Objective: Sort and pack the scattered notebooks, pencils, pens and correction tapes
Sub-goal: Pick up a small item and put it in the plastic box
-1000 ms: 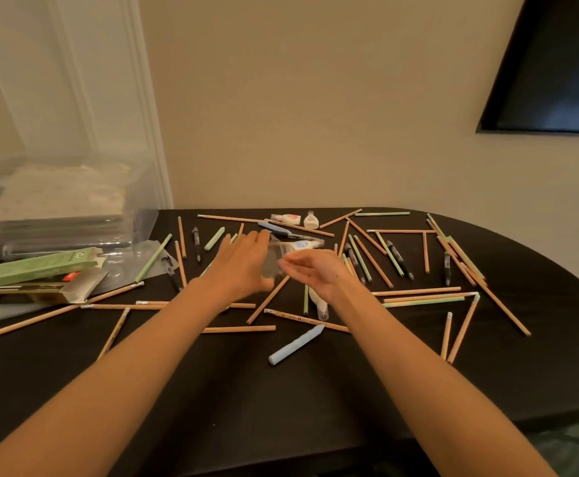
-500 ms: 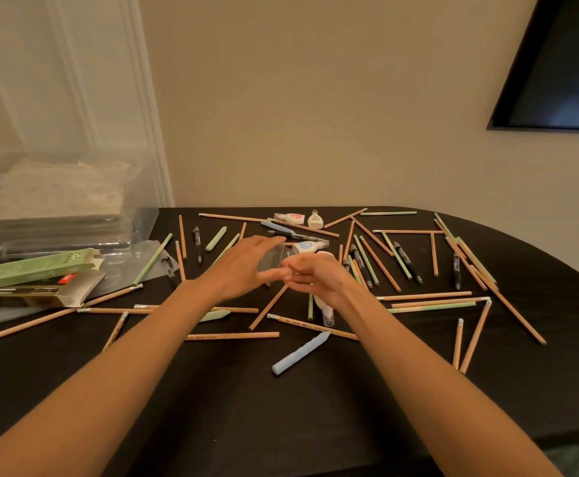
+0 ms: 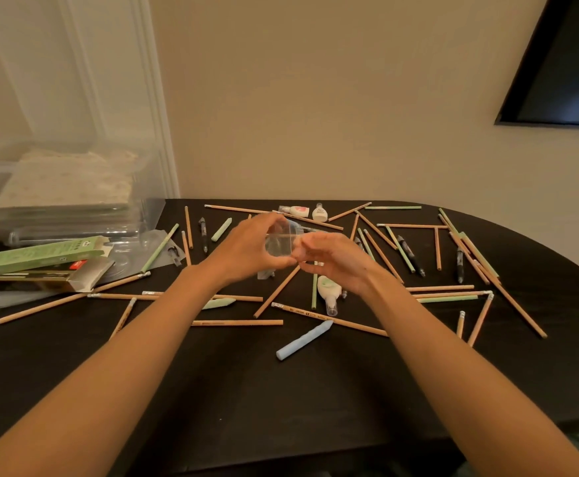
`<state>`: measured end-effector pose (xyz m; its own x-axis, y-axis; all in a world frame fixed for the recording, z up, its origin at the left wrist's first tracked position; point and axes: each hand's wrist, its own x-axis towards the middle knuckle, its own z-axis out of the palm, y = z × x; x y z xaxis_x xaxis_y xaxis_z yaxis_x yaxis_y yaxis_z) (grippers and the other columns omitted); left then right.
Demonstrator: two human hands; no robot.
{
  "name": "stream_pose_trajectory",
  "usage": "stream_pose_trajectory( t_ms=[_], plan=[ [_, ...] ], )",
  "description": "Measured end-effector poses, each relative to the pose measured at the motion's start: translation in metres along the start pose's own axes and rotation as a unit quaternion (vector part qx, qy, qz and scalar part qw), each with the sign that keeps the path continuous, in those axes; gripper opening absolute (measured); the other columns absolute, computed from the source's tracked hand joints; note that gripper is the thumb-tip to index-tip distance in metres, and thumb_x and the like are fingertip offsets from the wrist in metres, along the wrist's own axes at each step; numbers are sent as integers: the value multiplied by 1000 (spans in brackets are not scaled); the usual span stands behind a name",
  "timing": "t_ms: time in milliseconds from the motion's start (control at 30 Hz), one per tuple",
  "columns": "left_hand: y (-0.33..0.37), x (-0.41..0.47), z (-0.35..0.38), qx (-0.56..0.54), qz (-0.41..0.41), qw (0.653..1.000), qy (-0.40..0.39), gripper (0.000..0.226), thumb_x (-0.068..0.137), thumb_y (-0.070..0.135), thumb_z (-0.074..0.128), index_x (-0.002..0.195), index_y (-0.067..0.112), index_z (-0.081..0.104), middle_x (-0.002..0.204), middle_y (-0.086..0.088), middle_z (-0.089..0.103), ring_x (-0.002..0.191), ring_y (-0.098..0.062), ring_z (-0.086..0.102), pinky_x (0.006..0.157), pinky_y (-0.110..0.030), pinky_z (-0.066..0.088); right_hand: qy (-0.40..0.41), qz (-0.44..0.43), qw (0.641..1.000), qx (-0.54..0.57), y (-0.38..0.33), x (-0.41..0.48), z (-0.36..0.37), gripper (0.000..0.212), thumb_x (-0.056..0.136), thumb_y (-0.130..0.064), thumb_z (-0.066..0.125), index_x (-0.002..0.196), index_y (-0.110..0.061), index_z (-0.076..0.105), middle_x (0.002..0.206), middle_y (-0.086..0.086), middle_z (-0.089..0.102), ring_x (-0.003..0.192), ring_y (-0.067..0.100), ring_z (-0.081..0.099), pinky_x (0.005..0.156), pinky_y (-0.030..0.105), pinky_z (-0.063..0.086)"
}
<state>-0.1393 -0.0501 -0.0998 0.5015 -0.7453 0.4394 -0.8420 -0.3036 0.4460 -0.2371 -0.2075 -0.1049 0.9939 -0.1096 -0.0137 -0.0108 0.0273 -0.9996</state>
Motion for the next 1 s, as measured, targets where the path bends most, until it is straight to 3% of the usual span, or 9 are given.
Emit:
stream_pose_trajectory(
  t_ms=[100,167,267,433,600,667,767,867,1000],
  plan=[
    [2,-2,-6,5,-23,994,105,57,68,39,77,114,17,51,103,8,51,92,-8,51,68,-8,33,33,6,984,-173,-7,-14,-10,15,91,-23,56,89,-14,67,77,-2,66,69,3,60,68,22,45],
    [3,-3,-9,27,-51,990,128,53,68,42,76,108,18,51,100,9,47,89,-9,48,66,-13,34,-59,39,955,-287,-9,-25,-12,9,86,-21,63,93,-15,65,83,-5,65,69,-1,59,61,17,46],
    [8,-4,-6,57,-84,987,126,50,70,45,74,105,18,51,99,8,42,87,-10,44,72,-24,38,-215,99,879,-414,-6,-33,3,16,82,-22,69,96,-22,62,87,-9,60,68,-9,55,58,10,43],
    [10,-12,-2,60,-121,983,128,56,69,43,75,113,16,52,105,3,42,95,-14,43,76,-26,38,-265,121,803,-520,11,-28,25,20,81,-13,69,99,-17,63,98,3,58,80,6,50,68,19,36],
    [6,-21,-3,95,-167,977,91,62,70,41,75,120,14,51,120,-7,49,111,-23,43,83,-30,37,-259,110,808,-518,15,-27,26,9,83,-9,65,87,-16,61,90,-5,56,81,5,48,69,19,35],
    [4,-24,-6,106,-188,974,67,63,71,40,74,123,13,49,121,-7,49,112,-24,42,86,-32,38,-216,88,864,-446,9,-28,20,7,85,-12,62,86,-19,60,88,-7,55,78,4,48,65,17,37],
    [2,-28,-10,104,-208,972,45,61,72,37,74,121,11,50,119,-8,50,111,-24,43,88,-35,40,-31,46,979,-196,-3,-22,16,11,88,-12,59,98,-16,58,90,4,60,72,9,53,60,17,44],
    [4,-29,-12,110,-214,970,20,61,72,35,75,121,11,50,119,-8,49,111,-24,43,89,-35,40,166,-23,986,4,-8,-8,21,31,90,-6,56,120,-10,48,89,9,61,68,10,59,58,20,49],
    [3,-27,-13,105,-207,973,17,60,71,35,76,121,12,50,118,-6,49,110,-22,43,85,-32,38,260,-61,960,80,-15,9,39,29,94,-4,50,121,-10,43,90,3,57,71,11,63,56,19,55]
  ],
)
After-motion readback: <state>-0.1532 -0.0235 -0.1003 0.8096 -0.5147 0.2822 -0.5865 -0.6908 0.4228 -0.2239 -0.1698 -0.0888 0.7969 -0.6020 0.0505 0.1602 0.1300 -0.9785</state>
